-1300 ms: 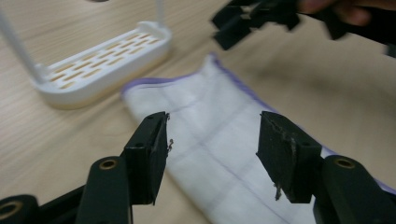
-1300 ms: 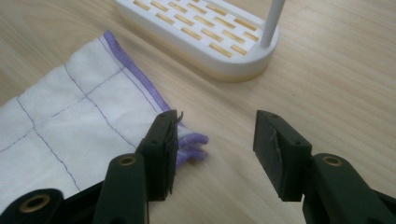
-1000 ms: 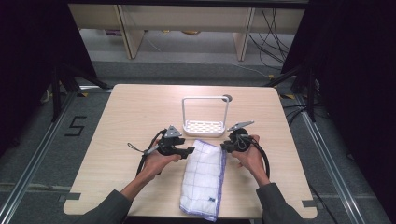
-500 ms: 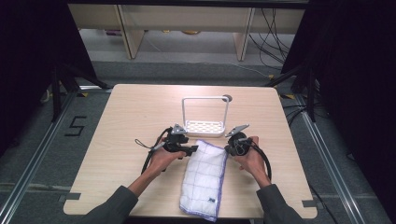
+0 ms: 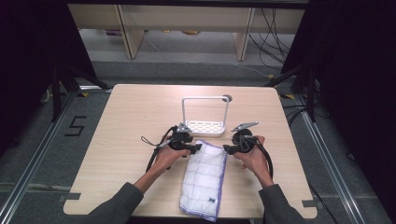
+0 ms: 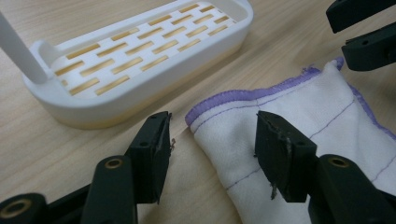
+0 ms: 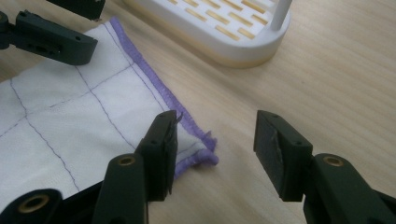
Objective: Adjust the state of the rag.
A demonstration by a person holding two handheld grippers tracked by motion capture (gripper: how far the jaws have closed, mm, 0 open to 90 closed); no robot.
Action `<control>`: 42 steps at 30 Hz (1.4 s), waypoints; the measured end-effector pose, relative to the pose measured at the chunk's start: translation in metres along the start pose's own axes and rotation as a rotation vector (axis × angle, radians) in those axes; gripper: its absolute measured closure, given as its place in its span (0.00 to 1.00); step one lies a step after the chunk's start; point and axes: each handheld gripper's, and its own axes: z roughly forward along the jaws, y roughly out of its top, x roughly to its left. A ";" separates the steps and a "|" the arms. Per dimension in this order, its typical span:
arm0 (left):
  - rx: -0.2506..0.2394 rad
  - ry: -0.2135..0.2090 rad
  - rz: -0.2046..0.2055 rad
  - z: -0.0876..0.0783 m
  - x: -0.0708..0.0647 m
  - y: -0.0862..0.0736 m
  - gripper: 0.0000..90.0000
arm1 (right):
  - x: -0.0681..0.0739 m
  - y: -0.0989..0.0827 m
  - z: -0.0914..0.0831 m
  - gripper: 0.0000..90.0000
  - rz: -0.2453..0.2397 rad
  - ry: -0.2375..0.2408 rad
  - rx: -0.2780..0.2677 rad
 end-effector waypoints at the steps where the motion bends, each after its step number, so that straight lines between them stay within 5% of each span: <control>1: 0.005 0.005 0.012 0.001 0.000 0.000 0.51 | 0.001 0.000 0.003 0.53 0.012 -0.007 0.009; 5: 0.026 0.016 0.067 0.004 -0.001 -0.001 0.57 | 0.006 -0.003 0.014 0.53 -0.016 -0.029 0.074; 14: 0.037 0.010 0.137 0.005 -0.005 -0.003 0.70 | 0.008 -0.005 0.016 0.55 -0.012 -0.041 0.059; 18: 0.032 -0.009 0.135 0.005 -0.006 -0.004 0.79 | 0.009 -0.003 0.012 0.50 0.019 -0.005 0.030; 27: 0.033 -0.020 0.144 0.004 -0.008 -0.005 0.88 | 0.008 -0.005 0.022 0.53 0.009 -0.009 0.050; 34: 0.030 -0.030 0.139 0.000 -0.008 -0.007 0.93 | 0.013 -0.007 0.022 0.85 -0.008 0.057 0.027; 42: 0.004 -0.039 0.127 -0.010 -0.005 -0.004 0.94 | 0.017 -0.003 0.015 0.92 -0.037 0.088 -0.043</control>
